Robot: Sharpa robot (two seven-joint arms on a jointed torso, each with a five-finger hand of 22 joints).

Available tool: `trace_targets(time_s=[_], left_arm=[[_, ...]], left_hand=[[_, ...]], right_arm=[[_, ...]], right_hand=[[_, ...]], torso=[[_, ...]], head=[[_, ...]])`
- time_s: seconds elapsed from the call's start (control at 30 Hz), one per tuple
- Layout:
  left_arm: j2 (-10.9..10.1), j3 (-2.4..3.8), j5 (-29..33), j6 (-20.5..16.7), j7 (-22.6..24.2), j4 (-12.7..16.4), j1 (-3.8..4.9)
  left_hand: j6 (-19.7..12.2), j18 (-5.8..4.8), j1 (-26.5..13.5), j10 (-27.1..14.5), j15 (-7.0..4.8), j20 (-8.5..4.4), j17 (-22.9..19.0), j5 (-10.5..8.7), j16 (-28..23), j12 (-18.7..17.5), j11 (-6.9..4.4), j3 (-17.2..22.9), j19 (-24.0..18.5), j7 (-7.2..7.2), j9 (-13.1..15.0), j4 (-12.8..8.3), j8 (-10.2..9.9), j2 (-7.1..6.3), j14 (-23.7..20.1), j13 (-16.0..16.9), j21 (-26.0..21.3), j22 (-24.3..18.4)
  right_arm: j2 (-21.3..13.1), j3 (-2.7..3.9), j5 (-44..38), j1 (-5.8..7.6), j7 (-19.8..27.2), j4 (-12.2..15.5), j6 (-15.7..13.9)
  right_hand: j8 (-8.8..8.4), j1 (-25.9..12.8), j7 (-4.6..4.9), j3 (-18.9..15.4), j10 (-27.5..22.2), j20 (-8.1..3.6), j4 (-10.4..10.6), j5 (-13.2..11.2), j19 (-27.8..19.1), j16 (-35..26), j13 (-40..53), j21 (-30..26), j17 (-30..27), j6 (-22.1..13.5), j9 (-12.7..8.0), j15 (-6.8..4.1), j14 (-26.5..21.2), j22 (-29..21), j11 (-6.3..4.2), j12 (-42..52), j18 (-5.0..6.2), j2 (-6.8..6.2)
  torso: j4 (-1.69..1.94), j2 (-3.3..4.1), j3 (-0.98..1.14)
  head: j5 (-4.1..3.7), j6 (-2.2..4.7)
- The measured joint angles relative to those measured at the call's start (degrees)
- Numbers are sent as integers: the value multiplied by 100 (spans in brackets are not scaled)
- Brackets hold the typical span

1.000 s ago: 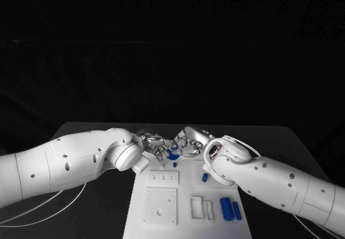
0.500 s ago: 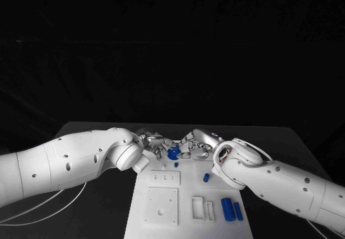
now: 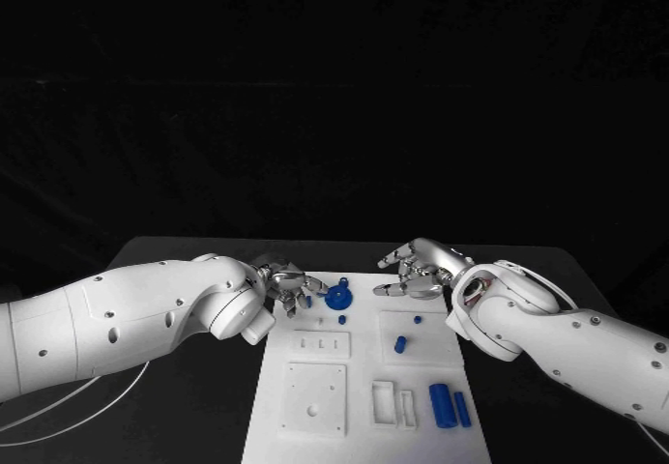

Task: Assemble the parts on the task board

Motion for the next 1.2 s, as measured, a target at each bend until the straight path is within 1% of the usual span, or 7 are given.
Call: trace_targets(time_s=[0.1,0.23,0.67,0.9,1.0,1.07,1.2], left_arm=[[-92,-20,-85,-5,-37,108,-25],[-196,-33,-205,-15,-73,244,-78],[-413,-42,-673,-20,-150,603,-278],[-397,-44,-1023,-23,-191,637,-361],[-361,-44,-1179,-24,-215,637,-392],[-328,-44,-1261,-24,-232,629,-414],[-259,-43,-1403,-20,-268,590,-462]], left_hand=[[1,-1,1,-2,0,-10,-11,-67,64,55,-1,-22,-11,-1,0,21,-1,1,0,35,29,26],[4,-1,32,-11,-1,-20,-18,-176,139,137,-11,-42,-20,-4,0,41,-24,32,-1,81,69,55],[5,-1,61,-4,-22,-20,112,-222,594,513,-26,-96,-21,-5,0,130,1,61,-21,289,187,166],[19,-2,11,6,-61,-53,296,-288,758,625,-55,-118,13,-19,0,199,34,110,-1,373,229,206],[20,-3,11,1,-63,-75,301,-264,796,625,-61,-110,133,-20,0,192,33,110,0,411,45,277],[21,-3,-19,1,-67,-79,301,-252,825,625,-61,-84,207,-21,0,166,33,139,-1,432,-87,417],[21,-2,-116,0,-76,-100,336,-263,867,665,-61,-78,228,-21,0,170,33,236,4,455,-193,608]], right_arm=[[-81,77,139,-1,16,-27,-31],[-146,144,307,-1,39,-98,-84],[-77,278,634,8,82,-363,-178],[6,306,708,9,92,-474,-190],[40,310,727,11,96,-501,-195],[59,311,737,11,99,-514,-197],[81,313,751,12,105,-528,-200]], right_hand=[[0,22,2,59,0,0,-57,0,0,0,-43,0,-17,56,0,0,0,0,0,22,0,22],[0,22,-4,74,0,0,-71,34,0,0,-61,0,-25,102,0,0,0,0,0,22,0,22],[0,-17,-5,89,1,20,-87,116,21,0,-76,0,-37,102,1,0,0,0,0,45,0,61],[0,-17,-5,89,1,-1,-87,139,43,0,-74,0,-37,102,1,0,0,0,0,45,0,61],[0,-17,-5,105,1,-1,-102,139,43,0,-74,0,-37,101,1,0,0,0,0,45,-1,61],[0,-17,-5,105,1,-1,-102,143,43,0,-74,0,-37,102,1,0,0,0,0,47,-1,61],[0,-17,-5,114,1,-1,-112,186,43,14,-76,0,-37,101,1,0,0,4,0,67,-1,61]], torso=[[-3,-23,7],[-1,-52,14],[27,-160,43],[48,-216,66],[54,-232,71],[53,-239,76],[48,-245,84]], head=[[18,-26],[35,-62],[74,-217],[111,-342],[119,-391],[124,-427],[125,-455]])
